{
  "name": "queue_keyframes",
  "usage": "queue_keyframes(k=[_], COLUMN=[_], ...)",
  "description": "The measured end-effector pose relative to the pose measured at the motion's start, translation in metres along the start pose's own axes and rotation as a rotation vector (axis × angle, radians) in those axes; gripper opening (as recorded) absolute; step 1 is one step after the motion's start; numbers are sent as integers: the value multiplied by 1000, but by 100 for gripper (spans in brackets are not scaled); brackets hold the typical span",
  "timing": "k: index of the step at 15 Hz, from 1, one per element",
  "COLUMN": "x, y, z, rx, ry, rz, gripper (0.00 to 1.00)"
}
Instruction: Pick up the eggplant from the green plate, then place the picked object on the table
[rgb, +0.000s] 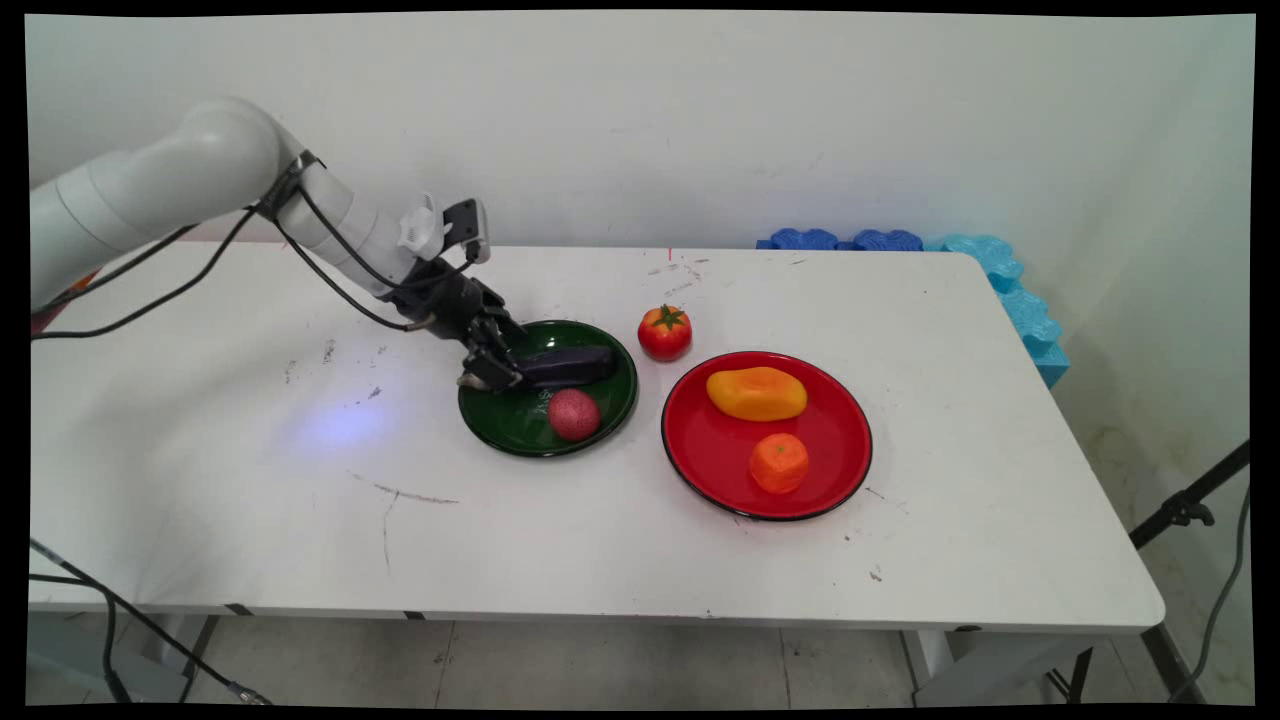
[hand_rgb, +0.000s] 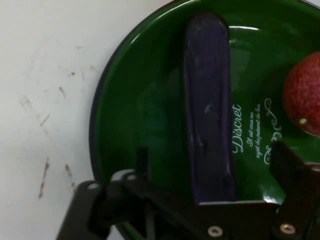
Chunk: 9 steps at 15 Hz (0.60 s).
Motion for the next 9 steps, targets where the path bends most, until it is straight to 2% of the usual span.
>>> queue_keyframes(k=[1,9], x=[0,1], y=[0,3], z=[2,14], rx=[-3,-11], ry=[1,-5], rz=[-1,15], gripper=[0,0])
